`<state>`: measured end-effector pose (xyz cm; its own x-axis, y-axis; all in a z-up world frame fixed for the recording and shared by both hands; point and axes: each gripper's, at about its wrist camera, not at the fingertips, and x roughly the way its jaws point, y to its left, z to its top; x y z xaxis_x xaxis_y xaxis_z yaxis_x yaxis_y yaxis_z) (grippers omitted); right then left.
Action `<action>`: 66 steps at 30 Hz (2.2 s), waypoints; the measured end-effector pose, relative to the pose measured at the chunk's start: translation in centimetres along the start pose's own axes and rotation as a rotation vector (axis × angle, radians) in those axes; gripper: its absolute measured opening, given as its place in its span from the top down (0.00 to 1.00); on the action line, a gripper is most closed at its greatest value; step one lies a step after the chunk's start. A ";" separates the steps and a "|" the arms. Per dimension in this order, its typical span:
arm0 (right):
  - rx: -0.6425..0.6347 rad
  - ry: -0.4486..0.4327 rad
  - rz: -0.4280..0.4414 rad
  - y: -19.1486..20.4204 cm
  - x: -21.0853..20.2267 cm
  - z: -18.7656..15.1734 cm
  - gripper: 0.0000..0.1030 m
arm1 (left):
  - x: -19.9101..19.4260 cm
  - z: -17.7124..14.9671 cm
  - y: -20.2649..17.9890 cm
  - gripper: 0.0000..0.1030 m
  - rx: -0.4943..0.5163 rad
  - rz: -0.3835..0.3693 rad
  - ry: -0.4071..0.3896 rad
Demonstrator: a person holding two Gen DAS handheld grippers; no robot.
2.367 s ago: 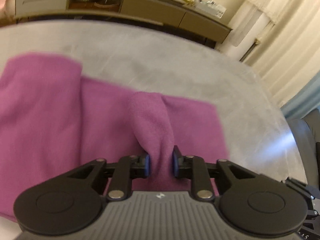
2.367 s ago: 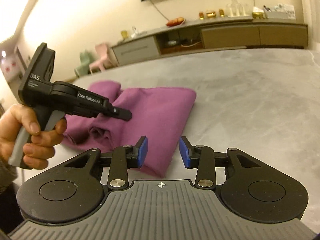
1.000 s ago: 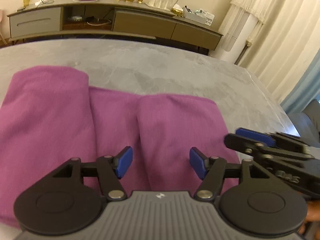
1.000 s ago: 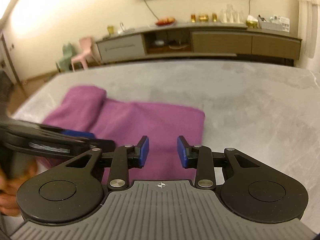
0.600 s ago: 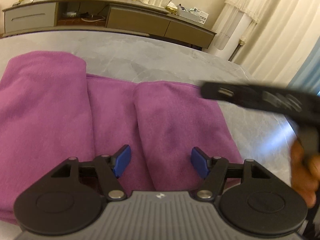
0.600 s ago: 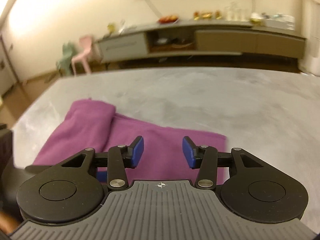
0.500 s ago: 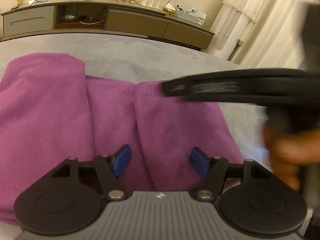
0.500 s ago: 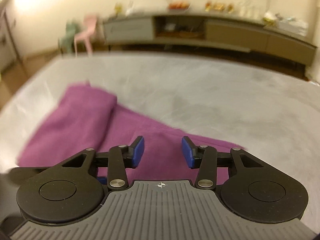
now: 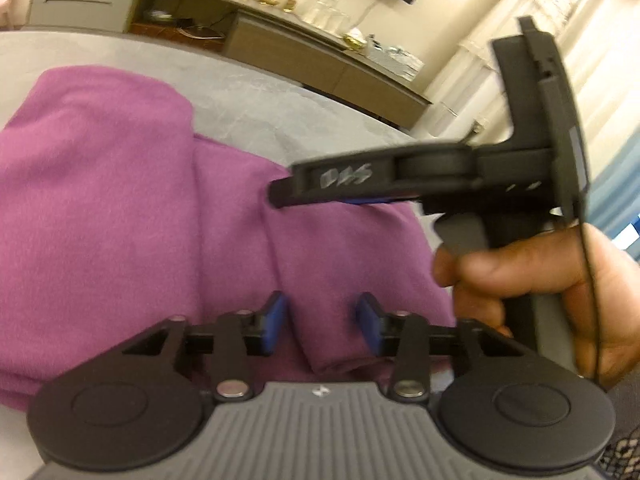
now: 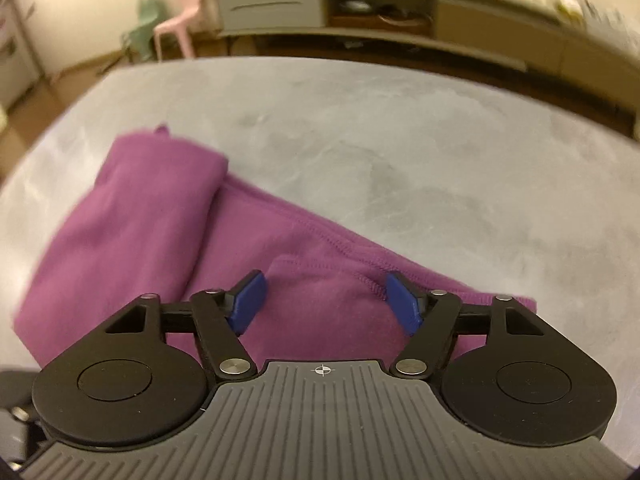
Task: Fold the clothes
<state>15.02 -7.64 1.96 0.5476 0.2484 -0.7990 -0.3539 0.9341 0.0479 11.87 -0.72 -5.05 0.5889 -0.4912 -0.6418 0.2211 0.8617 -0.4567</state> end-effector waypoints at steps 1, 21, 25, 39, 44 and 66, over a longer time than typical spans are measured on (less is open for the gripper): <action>-0.038 -0.012 -0.023 0.4 -0.2 -0.2 0.63 | 0.0 -0.1 -0.2 0.80 0.012 -0.011 -0.011; -0.012 -0.120 0.019 0.2 -9.0 -10.6 0.69 | -2.9 -0.7 2.2 0.96 0.111 0.278 -0.002; 0.034 -0.130 0.025 0.1 -9.5 -9.3 0.65 | -4.5 -0.7 3.3 0.95 0.034 0.248 -0.005; -0.072 -0.081 -0.100 2.9 -2.5 -3.0 0.69 | -4.5 -1.1 3.3 0.93 -0.025 0.318 0.005; 0.022 -0.179 -0.018 3.3 -6.3 -3.5 0.51 | -6.1 -0.4 2.5 0.77 -0.073 0.108 0.058; -0.133 -0.156 0.182 12.7 -6.1 -9.9 0.63 | -6.3 1.6 6.7 0.58 -0.028 0.347 -0.054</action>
<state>-0.32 0.13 1.55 0.5721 0.4553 -0.6822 -0.5482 0.8309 0.0948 10.83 8.36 -3.08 0.6660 -0.1614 -0.7283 -0.0205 0.9720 -0.2341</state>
